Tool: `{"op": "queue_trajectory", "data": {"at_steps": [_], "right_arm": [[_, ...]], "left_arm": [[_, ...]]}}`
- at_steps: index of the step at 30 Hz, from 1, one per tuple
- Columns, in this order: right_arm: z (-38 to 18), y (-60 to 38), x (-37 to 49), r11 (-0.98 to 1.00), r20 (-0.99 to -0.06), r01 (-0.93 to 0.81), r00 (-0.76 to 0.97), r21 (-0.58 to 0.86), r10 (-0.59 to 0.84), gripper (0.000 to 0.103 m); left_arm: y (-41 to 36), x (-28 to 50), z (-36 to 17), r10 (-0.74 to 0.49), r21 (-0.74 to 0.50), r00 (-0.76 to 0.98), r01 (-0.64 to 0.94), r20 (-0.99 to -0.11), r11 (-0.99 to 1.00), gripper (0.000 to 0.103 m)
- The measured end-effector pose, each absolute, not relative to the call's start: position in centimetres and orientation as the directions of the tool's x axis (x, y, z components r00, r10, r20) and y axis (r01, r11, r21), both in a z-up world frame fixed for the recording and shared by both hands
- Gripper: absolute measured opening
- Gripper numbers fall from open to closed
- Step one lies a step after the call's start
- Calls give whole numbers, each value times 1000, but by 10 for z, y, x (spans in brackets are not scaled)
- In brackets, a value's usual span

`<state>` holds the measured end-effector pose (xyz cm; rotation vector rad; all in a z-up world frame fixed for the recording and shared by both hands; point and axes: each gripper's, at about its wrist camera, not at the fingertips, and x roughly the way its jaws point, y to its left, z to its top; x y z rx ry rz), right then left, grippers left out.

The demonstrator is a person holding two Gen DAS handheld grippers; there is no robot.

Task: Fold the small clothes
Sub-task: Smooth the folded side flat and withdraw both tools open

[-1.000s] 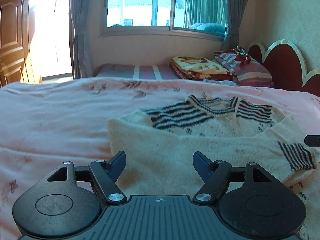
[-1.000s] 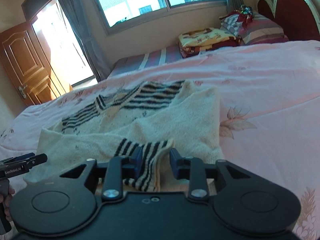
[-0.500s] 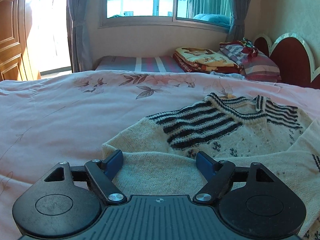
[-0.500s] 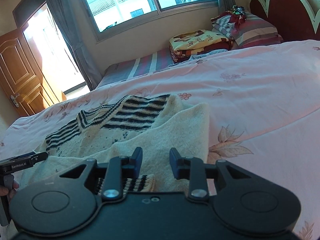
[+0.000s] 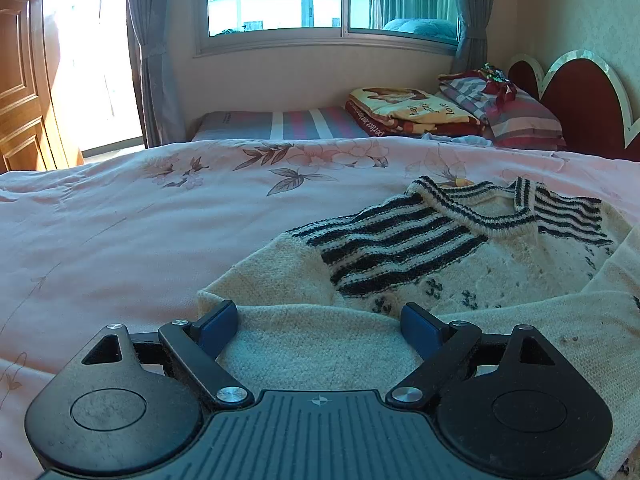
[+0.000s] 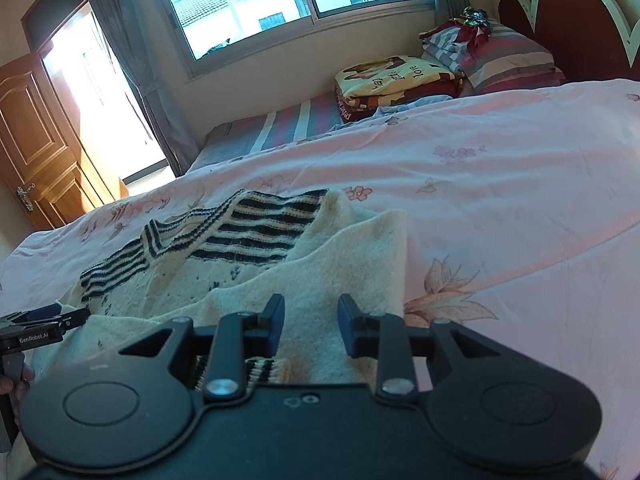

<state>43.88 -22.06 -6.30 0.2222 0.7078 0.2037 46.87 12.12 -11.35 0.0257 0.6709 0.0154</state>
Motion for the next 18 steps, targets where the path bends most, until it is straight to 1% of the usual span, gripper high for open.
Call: {"op": "queue_trajectory", "data": {"at_steps": [2, 4, 6, 7, 9, 12, 14, 15, 16, 17, 18], "right_arm": [[-62, -221, 440, 957, -619, -114, 740, 267, 261, 29], [-60, -222, 441, 958, -617, -122, 742, 261, 262, 30], [-55, -224, 443, 962, -607, -131, 753, 239, 253, 31], [-53, -226, 445, 963, -603, -135, 757, 232, 251, 33], [-50, -227, 453, 968, -595, -151, 766, 202, 244, 34], [-55, -221, 468, 975, -596, -191, 772, 114, 221, 33], [-64, -221, 481, 984, -630, -167, 758, 59, 167, 31], [-68, -223, 485, 986, -641, -156, 751, 56, 155, 31], [-71, -227, 487, 986, -644, -155, 749, 64, 160, 31], [-73, -228, 488, 985, -642, -162, 749, 64, 165, 32], [-73, -228, 487, 984, -641, -169, 750, 51, 162, 32]], "left_arm": [[121, 469, -113, 23, 29, 781, -6, -624, 1000, 88], [119, 468, -106, 44, 55, 780, -12, -625, 998, 88], [115, 458, -96, 65, 81, 804, -21, -592, 997, 88], [113, 454, -91, 60, 81, 810, -16, -583, 997, 88], [105, 449, -85, 44, 77, 816, 1, -577, 997, 88], [87, 453, -89, 21, 102, 801, 51, -598, 993, 88], [80, 460, -101, 37, 125, 768, 56, -639, 990, 88], [82, 461, -107, 32, 104, 765, 46, -643, 994, 89], [87, 460, -111, 26, 64, 772, 19, -635, 998, 96], [92, 460, -114, 20, 35, 773, 2, -634, 999, 99], [93, 460, -115, 15, 25, 774, 1, -633, 1000, 100]]}}
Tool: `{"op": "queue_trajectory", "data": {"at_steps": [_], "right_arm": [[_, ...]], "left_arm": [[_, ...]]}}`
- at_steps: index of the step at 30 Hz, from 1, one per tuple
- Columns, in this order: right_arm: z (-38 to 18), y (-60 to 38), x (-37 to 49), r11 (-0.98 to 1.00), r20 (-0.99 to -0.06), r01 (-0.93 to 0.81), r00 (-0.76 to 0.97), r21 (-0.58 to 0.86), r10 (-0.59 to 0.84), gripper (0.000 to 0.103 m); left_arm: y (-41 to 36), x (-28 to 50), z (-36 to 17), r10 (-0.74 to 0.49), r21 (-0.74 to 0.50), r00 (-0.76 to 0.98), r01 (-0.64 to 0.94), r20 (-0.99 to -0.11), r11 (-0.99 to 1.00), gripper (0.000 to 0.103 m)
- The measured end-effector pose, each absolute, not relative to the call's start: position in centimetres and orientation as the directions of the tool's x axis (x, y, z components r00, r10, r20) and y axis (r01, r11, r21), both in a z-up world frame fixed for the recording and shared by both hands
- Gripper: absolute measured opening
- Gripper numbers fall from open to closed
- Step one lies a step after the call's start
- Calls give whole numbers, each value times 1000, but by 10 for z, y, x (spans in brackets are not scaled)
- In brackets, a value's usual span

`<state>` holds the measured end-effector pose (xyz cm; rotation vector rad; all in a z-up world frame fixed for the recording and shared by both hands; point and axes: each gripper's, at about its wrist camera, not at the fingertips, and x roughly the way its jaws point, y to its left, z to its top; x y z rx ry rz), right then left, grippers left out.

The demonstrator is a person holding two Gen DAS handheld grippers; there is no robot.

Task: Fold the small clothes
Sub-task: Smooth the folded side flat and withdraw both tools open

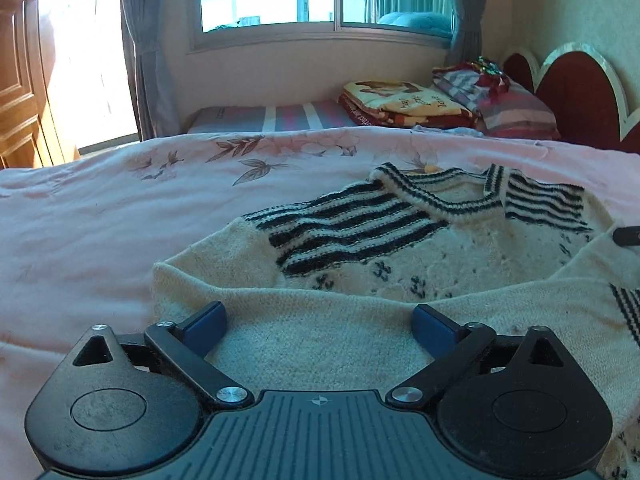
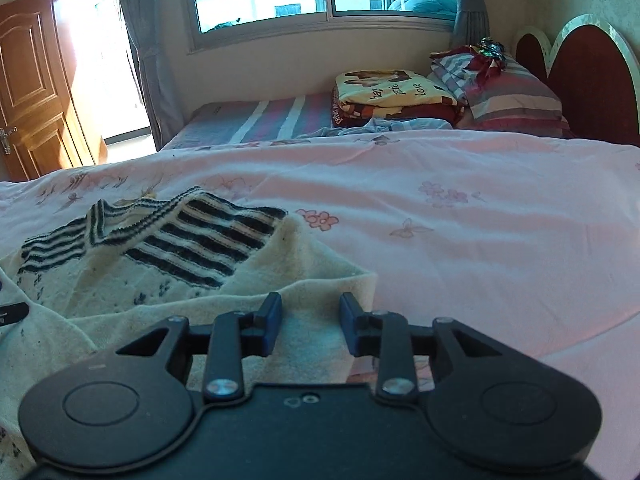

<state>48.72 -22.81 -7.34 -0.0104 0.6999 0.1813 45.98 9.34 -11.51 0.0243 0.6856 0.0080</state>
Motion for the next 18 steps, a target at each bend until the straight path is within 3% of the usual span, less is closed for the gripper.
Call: {"op": "queue_trajectory", "data": {"at_steps": [10, 14, 18], "right_arm": [[-76, -228, 482, 982, -633, -187, 758, 22, 159, 34], [-62, -241, 475, 982, -629, -163, 756, 91, 184, 37], [-60, -256, 462, 975, -612, -162, 759, 152, 221, 39]], "left_arm": [[90, 460, -116, 41, 55, 771, -8, -635, 998, 101], [81, 451, -105, 104, 124, 782, -35, -614, 992, 101], [79, 430, -97, 78, 82, 806, -36, -587, 996, 101]]}}
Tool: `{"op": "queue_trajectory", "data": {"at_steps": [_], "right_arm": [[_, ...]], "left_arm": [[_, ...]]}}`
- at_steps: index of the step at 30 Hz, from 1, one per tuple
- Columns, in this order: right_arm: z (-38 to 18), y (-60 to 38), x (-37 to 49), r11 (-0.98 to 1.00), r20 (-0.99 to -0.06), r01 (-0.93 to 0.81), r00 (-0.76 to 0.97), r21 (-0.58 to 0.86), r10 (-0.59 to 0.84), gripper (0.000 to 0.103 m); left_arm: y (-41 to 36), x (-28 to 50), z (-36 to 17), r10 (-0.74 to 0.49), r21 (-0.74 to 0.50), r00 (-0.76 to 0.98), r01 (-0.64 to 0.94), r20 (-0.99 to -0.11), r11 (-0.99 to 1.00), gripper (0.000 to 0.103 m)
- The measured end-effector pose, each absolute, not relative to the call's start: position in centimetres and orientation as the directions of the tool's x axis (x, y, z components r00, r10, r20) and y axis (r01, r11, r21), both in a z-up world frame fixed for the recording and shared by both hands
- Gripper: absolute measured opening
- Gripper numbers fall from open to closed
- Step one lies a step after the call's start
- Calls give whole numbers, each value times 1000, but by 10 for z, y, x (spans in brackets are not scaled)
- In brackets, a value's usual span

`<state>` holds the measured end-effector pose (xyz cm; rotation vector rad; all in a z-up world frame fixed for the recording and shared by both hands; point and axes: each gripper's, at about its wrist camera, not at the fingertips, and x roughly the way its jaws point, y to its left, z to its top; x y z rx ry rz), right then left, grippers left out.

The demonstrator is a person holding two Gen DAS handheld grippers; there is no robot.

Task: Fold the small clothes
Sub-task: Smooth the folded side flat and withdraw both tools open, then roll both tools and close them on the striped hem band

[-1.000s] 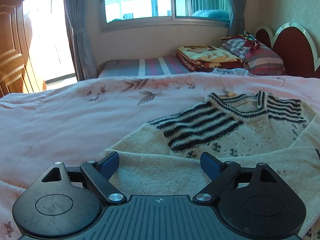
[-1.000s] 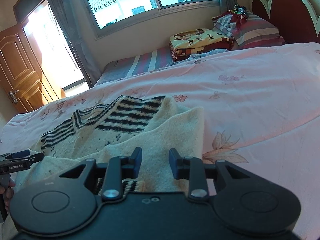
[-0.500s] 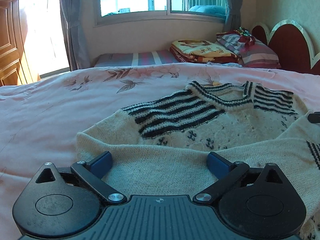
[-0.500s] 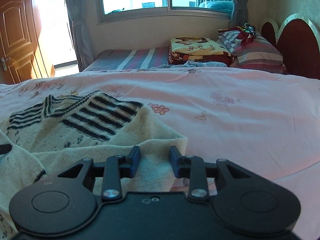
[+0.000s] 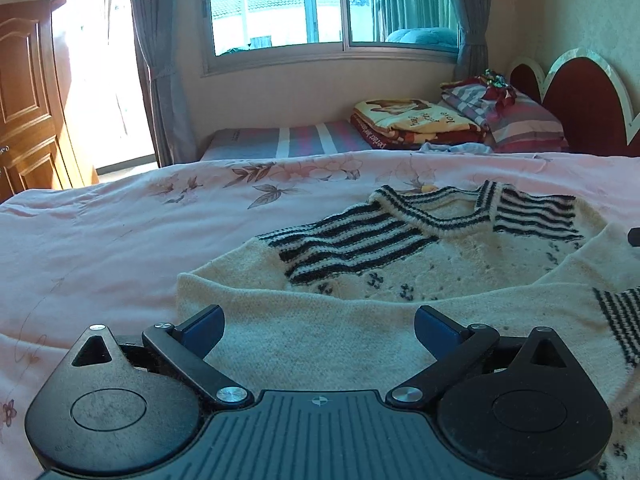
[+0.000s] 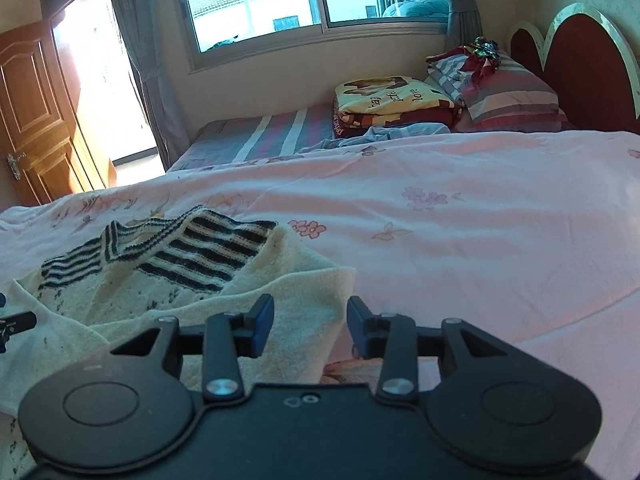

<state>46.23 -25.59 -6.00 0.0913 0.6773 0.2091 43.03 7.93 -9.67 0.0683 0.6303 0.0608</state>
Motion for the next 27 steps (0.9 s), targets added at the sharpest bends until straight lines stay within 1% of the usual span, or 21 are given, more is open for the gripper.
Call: {"op": "queue_trajectory", "data": {"at_steps": [2, 4, 9, 11, 15, 21, 23, 26, 27], "right_arm": [[-62, -255, 456, 969, -622, -186, 744, 161, 246, 40], [-59, -252, 441, 961, -609, -212, 744, 176, 275, 39], [-55, -239, 385, 950, -574, -288, 762, 117, 302, 38], [-56, -242, 368, 945, -584, -293, 746, 143, 319, 38], [-55, -253, 337, 943, -616, -292, 717, 158, 325, 38], [-49, -278, 296, 934, -652, -228, 670, 274, 355, 39], [-49, -282, 282, 926, -664, -213, 649, 311, 372, 42], [-55, -290, 260, 876, -673, -176, 577, 449, 462, 48], [-57, -290, 253, 864, -676, -169, 559, 474, 481, 50]], "left_arm": [[74, 423, -98, 90, 96, 795, -40, -600, 995, 101], [67, 410, -97, 88, 97, 795, -38, -600, 995, 101], [50, 370, -95, 105, 111, 780, -46, -617, 993, 101], [45, 356, -94, 101, 98, 767, -50, -634, 994, 101], [36, 329, -89, 118, 122, 759, -51, -641, 991, 101], [38, 289, -84, 113, 116, 744, -49, -658, 992, 101], [42, 273, -84, 105, 105, 739, -46, -665, 993, 101], [49, 244, -82, 108, 93, 740, -62, -663, 994, 101], [51, 234, -81, 119, 96, 742, -74, -660, 993, 101]]}}
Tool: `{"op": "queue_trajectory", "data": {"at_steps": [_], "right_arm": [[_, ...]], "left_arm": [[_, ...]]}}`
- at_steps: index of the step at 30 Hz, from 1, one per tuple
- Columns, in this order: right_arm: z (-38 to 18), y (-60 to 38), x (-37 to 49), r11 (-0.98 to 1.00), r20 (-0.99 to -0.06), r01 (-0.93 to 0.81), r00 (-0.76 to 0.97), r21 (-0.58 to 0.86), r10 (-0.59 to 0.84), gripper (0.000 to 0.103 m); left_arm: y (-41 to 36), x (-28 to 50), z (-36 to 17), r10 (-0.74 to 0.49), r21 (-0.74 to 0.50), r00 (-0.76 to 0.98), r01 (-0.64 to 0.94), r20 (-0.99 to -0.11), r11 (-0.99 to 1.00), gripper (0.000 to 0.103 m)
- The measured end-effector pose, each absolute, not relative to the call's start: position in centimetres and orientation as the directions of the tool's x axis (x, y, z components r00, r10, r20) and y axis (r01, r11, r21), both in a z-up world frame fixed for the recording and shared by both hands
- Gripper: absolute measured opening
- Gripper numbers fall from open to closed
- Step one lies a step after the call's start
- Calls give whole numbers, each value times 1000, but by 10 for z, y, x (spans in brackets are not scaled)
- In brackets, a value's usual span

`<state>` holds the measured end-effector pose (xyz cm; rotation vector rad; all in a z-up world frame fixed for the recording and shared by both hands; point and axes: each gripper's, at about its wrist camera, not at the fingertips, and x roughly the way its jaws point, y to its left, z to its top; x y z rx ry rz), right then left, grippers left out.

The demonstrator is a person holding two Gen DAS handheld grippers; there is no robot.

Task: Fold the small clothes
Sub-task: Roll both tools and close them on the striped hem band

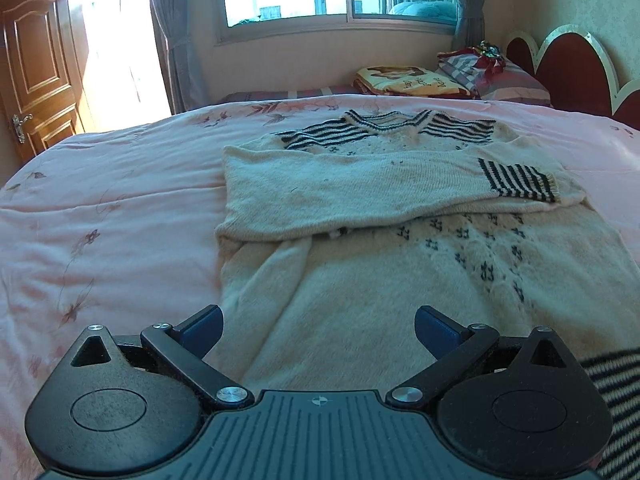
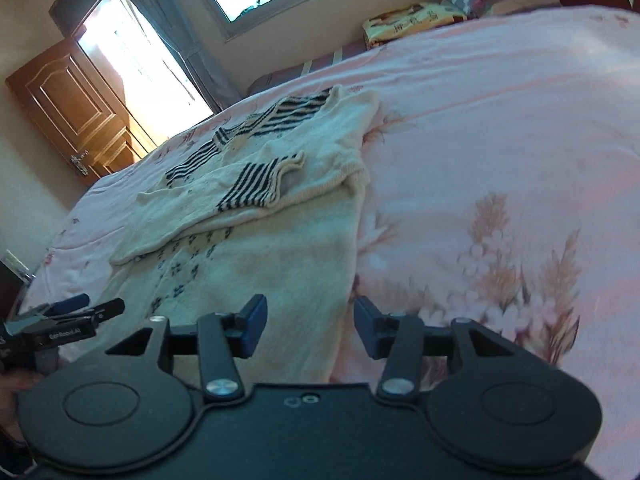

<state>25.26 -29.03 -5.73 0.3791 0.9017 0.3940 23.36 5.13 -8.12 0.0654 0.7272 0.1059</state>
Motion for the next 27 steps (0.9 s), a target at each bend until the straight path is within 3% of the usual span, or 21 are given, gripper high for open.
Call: {"op": "queue_trajectory", "data": {"at_steps": [3, 11, 12, 13, 14, 22, 27], "right_arm": [[-62, -285, 230, 856, -697, -158, 517, 493, 497, 51], [-67, -290, 182, 793, -685, -77, 459, 604, 566, 51], [-69, -293, 179, 780, -678, -57, 458, 623, 574, 51], [-70, -296, 176, 770, -672, -42, 460, 637, 581, 52], [-74, -300, 173, 753, -661, -21, 464, 657, 590, 52], [-95, -309, 167, 624, -574, 11, 408, 781, 710, 48], [-100, -302, 173, 601, -548, -12, 394, 799, 738, 45]], "left_arm": [[64, 197, -77, 106, 56, 744, -92, -659, 994, 101], [110, 109, -84, -40, -216, 708, -161, -705, 963, 98], [114, 103, -88, -73, -260, 699, -165, -712, 951, 92], [118, 99, -93, -112, -307, 686, -169, -719, 937, 74], [121, 97, -97, -149, -353, 676, -174, -722, 920, 67], [141, 117, -124, -465, -674, 606, -166, -646, 720, 67], [147, 128, -135, -537, -745, 600, -154, -593, 649, 67]]}}
